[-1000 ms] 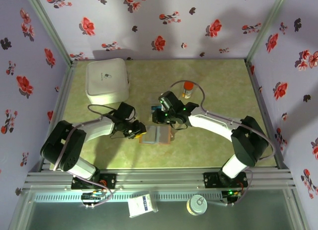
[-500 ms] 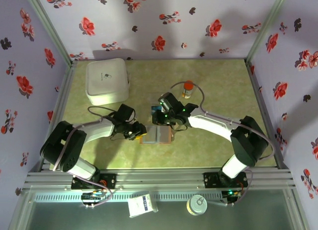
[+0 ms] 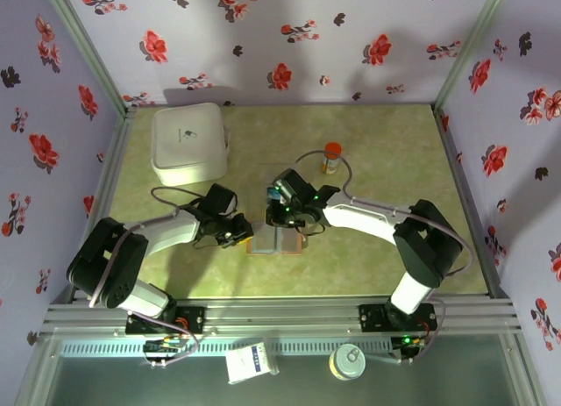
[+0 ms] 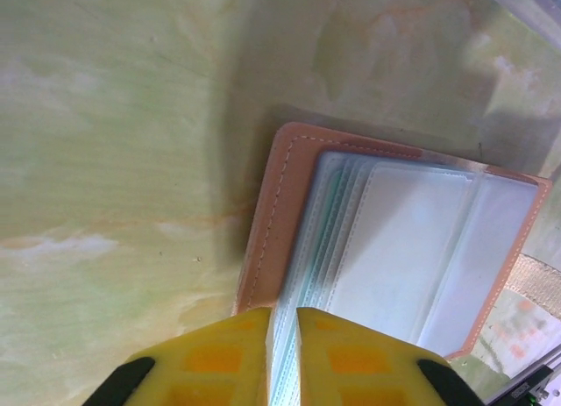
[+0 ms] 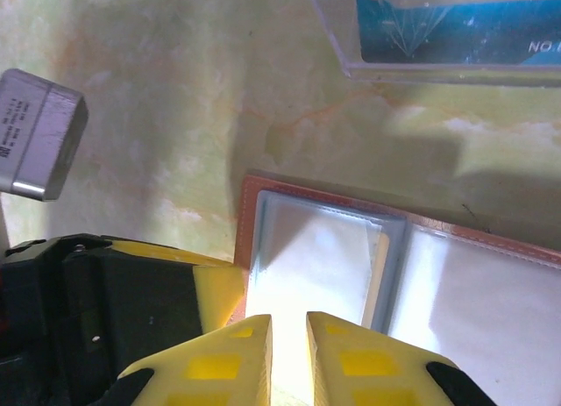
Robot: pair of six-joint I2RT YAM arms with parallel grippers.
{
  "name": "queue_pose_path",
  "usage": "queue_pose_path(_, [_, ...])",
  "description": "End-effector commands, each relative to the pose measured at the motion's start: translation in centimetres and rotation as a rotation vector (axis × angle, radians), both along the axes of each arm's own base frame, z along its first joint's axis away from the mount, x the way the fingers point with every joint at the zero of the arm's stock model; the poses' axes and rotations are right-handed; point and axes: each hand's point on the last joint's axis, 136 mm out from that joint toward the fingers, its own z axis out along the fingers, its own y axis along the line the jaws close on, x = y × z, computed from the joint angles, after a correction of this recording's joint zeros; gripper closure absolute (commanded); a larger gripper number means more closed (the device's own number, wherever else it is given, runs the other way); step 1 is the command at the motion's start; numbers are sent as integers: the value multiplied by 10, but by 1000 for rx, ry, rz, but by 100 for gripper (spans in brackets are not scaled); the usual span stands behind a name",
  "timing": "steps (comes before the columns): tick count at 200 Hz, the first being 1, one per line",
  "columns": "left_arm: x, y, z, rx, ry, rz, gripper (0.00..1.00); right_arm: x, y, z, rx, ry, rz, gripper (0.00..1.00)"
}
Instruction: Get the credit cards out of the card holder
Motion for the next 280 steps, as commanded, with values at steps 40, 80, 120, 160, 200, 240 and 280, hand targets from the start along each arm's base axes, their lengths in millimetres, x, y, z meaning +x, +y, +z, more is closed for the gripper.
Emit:
queue_pose_path(40, [-7, 10, -12, 43, 22, -6, 95, -7, 16, -1, 26, 31, 26, 82])
queue_pose_path(80, [-10, 11, -14, 47, 30, -10, 96, -11, 20, -10, 13, 58, 24, 80])
queue_pose_path(120, [-13, 13, -19, 56, 43, -15, 96, -16, 17, -22, -24, 87, 6, 78])
queue_pose_path(160, [-16, 14, -23, 59, 57, -14, 96, -21, 13, -31, -56, 108, -1, 75])
queue_pose_path(200, [-15, 13, -22, 54, 57, -13, 96, -24, 11, -40, -75, 128, 0, 74])
queue_pose_path(240, [-16, 13, -23, 56, 58, -14, 96, -26, 10, -44, -85, 137, -1, 75])
queue_pose_path(280, [-16, 13, -23, 55, 59, -14, 96, -27, 7, -50, -107, 151, -4, 75])
